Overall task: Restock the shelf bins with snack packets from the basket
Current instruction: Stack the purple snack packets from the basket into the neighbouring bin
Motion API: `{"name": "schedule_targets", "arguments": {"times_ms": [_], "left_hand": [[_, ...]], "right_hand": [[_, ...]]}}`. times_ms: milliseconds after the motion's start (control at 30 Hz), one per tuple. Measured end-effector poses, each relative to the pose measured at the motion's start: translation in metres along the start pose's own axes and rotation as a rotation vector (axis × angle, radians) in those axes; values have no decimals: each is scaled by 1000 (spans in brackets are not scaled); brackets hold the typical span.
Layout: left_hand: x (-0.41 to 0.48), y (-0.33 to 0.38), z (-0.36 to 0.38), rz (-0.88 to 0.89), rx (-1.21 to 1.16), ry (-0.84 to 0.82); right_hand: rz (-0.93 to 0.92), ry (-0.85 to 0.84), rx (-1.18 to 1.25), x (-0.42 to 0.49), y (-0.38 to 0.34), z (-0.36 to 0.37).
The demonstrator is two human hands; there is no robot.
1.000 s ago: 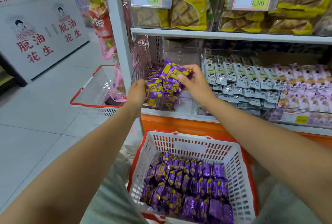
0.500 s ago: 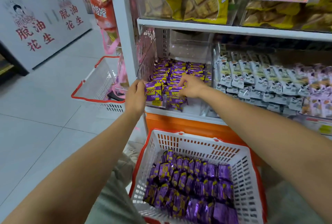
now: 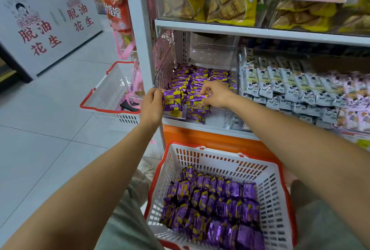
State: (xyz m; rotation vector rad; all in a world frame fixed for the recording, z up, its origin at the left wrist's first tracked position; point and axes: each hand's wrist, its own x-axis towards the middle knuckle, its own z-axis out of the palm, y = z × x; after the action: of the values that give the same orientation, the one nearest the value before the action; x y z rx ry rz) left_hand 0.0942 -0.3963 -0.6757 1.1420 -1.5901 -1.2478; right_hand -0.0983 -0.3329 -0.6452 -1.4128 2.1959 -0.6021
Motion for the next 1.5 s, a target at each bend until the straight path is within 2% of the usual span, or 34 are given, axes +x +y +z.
{"name": "schedule_targets", "arguments": {"times_ms": [100, 167, 233, 300, 367, 433, 533, 600, 733, 1000, 1133, 1233, 1300, 1367, 1433, 1500], "left_hand": [[2, 5, 0, 28, 2, -3], [3, 9, 2, 36, -9, 23], [4, 13, 6, 26, -39, 62], [5, 17, 10, -32, -103, 50], [3, 19, 16, -84, -162, -35], [-3, 23, 22, -113, -202, -134], [-10, 28, 24, -166, -329, -312], [-8, 26, 20, -113, -279, -380], [-6, 26, 13, -5, -58, -426], [-3, 54, 21, 73, -89, -437], [4, 58, 27, 67, -31, -434], [11, 60, 37, 75, 89, -432], [18, 60, 47, 75, 159, -419], [26, 59, 60, 72, 229, -399], [38, 57, 75, 61, 297, -398], [49, 55, 88, 79, 405, -409]], "right_hand": [[-56, 223, 108, -6, -2, -9], [-106, 396, 281, -16, -7, -15], [-157, 459, 483, -27, -11, -21], [-211, 321, 555, -35, -11, -23], [-250, 108, 469, -43, -10, -19], [-269, 21, 435, -47, -8, -10], [-237, 59, 490, -51, -5, -5], [-250, 54, 484, -55, -4, -7], [-311, 63, 442, -56, -1, -13], [-382, 151, 399, -65, 0, -32], [-428, 329, 270, -68, 9, -55], [-398, 471, -100, -62, 27, -77], [-300, 380, -352, -61, 39, -86], [-220, 211, -545, -61, 52, -87], [-202, 101, -662, -61, 62, -87], [-227, 84, -702, -60, 68, -88]]}}
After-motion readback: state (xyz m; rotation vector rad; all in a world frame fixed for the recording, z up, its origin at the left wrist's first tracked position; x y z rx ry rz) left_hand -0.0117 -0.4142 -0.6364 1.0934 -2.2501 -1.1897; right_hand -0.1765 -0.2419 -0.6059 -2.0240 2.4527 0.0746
